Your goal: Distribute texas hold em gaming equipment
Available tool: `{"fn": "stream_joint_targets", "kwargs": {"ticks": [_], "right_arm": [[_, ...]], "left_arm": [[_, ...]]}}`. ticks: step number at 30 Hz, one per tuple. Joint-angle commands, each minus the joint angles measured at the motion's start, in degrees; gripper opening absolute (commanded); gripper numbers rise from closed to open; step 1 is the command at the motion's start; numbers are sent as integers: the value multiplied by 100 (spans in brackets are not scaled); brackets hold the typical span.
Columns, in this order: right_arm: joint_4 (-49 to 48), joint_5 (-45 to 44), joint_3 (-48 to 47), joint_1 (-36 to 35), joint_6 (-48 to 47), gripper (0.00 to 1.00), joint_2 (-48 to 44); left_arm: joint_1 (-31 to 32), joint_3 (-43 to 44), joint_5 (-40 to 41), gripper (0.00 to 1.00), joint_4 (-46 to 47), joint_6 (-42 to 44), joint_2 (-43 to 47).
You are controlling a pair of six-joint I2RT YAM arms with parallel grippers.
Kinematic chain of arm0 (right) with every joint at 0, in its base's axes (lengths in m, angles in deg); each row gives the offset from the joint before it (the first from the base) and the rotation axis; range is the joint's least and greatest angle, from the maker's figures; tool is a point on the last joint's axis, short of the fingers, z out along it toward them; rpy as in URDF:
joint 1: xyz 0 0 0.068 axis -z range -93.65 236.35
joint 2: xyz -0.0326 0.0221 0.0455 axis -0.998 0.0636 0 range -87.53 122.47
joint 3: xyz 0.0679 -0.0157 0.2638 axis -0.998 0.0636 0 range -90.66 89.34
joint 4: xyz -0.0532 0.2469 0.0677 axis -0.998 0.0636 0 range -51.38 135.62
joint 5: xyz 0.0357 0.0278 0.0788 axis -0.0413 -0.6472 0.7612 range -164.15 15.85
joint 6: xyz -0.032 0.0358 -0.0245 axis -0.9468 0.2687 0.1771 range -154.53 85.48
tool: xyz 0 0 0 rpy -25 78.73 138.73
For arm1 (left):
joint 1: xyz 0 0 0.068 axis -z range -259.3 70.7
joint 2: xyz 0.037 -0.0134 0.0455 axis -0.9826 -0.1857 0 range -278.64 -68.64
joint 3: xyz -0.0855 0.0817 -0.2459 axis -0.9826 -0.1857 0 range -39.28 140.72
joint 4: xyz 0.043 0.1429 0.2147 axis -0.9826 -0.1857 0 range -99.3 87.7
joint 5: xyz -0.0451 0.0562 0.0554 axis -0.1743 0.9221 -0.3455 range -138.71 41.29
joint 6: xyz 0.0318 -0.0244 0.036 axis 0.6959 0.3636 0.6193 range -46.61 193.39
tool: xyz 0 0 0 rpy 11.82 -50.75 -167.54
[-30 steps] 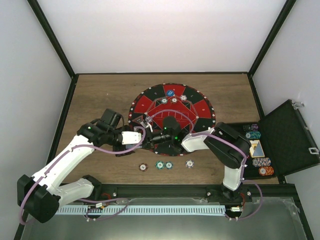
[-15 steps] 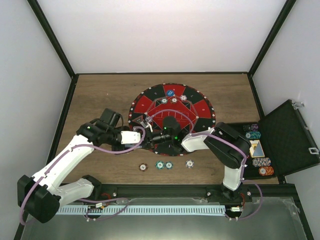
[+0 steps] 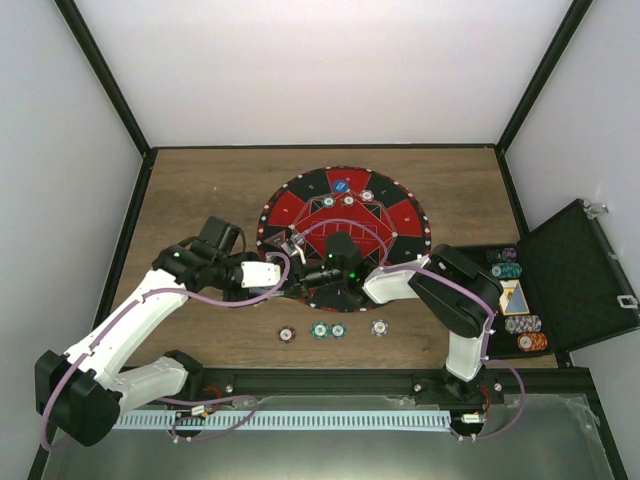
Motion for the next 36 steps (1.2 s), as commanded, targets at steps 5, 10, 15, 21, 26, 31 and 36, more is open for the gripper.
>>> {"fn": "stream_joint_targets", "kwargs": {"ticks": [5,10,15,21,26,31,36], "right_arm": [[193,23,-159,-43,-361,26,-89],[467,65,-248,4,-528,36,-138],[835,114,-324,54,-737,46,-228],[717,95,-413,54,-635,46,-264],[876,126,-395,25,-751,46,-315],[889,132,82,35,-884,54,-623],[1257,113,478,147,-1181,59,-1077]], "left_arm": [[-21,244,-462,15,-208,0,89],[-21,173,-364,12,-242,-6,201],[-12,-18,-162,7,-135,51,397],[-12,-384,32,5,146,53,813],[-12,-442,163,4,97,26,908],[-21,-582,388,4,76,25,1048],[-52,-669,478,4,116,-47,1150]]}}
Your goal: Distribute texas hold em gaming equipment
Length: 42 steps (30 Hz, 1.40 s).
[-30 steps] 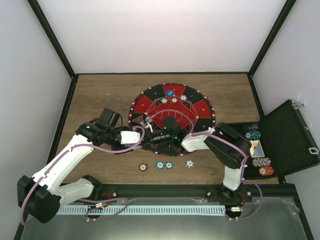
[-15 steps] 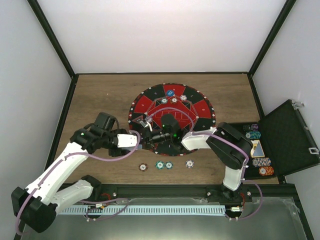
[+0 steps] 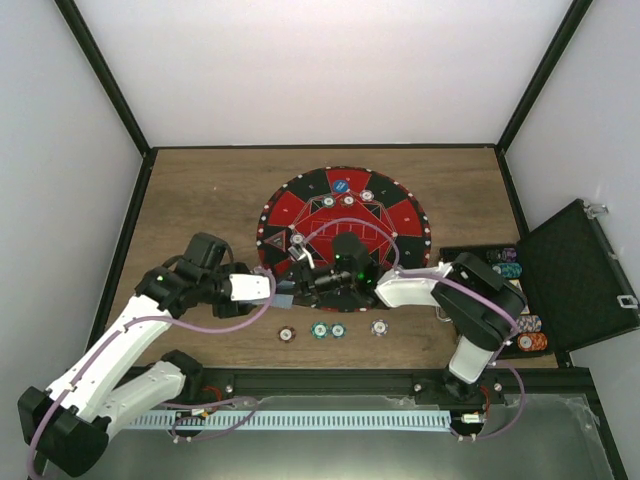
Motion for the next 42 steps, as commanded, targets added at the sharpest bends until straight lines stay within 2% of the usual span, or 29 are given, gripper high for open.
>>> {"fn": "stream_joint_targets", "kwargs": {"ticks": [1,7,10,13,18,22,28,35,42], "right_arm": [[476,42,266,138,-451,59,-491],[945,90,681,323,-781,58,-828],[1066,79,686,316,-884,51,-802],[1221,36,557,240,-1024,37,-651],[1972,-115,-233,-257,-1456,34,-18],[2185,-307,-592,-493,-1590,43,267],[2634,-655,-471,-502,-1848,68,119],[3350,-1055,-567,-489,-2173,70,-28],[3826,-1305,-431,-193,-2413,72,-730]], "left_arm": [[-56,-39,87,4,132,-63,112],[-94,96,90,4,163,-223,84],[-105,148,58,4,81,-281,68],[-121,213,54,4,-5,-315,141],[-204,368,55,4,-143,-358,276],[-260,453,59,4,-175,-465,269],[-308,458,32,4,-169,-492,207],[-312,557,-59,4,-210,-535,85],[-307,424,-94,4,-239,-439,151]]}}
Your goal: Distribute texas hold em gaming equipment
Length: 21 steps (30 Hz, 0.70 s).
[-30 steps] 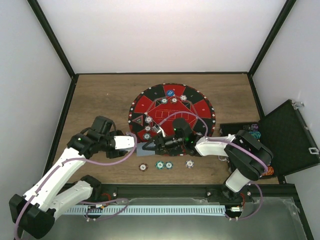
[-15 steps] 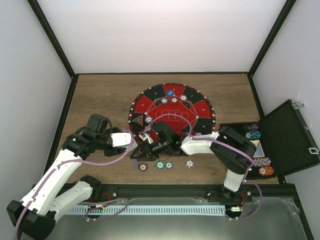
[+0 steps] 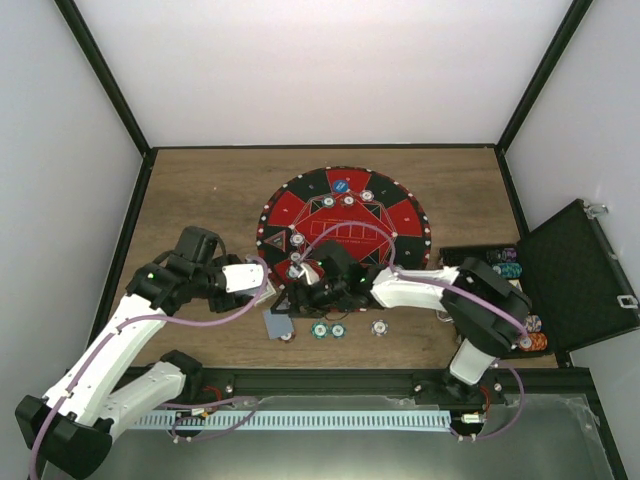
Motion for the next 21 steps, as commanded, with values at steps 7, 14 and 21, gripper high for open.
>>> {"fn": "stream_joint_targets", "kwargs": {"ticks": [7,14,21], "right_arm": [[-38,60,24,457,1,83,-1159],[-819,408,-354,283,490,85,-690],[-1444,546,-688,131,884,83,-162]], "left_arm": [[-29,-4,-326,4,5,193,75],[-25,-30,-353,4,51,244,85],[-25,-141,-352,4,43,346,116]]}}
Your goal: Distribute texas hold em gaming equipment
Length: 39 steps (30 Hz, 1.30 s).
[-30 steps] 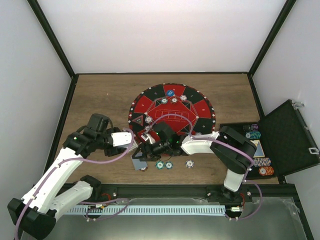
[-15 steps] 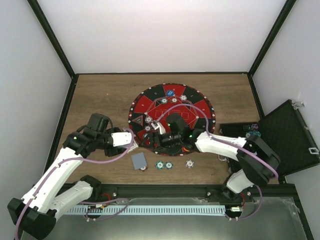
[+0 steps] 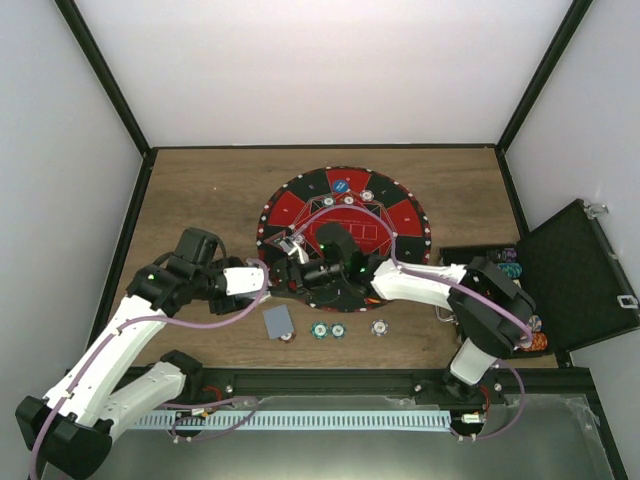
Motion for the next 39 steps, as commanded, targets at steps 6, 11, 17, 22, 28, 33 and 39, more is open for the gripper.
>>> {"fn": "stream_joint_targets", "kwargs": {"ticks": [6,11,17,22,28,33,39], "right_arm": [[-849,271,-438,-106,536,82,580],[-995,399,-845,-211,651,80,1036],[-1227,483,-1070,-254,824,76,1409],[-1173,427,-894,-173,786,71,1450],[-730,315,-555,2,465,66,1210],[-577,231,-197,171,319,63,914],[-528,262,-150,207,287,61,678]], "left_arm": [[-14,-129,-132,4,70,229,139],[-14,-111,-155,4,125,181,117],[-17,-142,-169,4,162,181,115],[-14,-125,-159,4,149,184,126],[-18,-60,-166,4,169,145,119],[-14,-47,-166,4,187,129,126],[-14,-24,-160,4,186,113,115]]}}
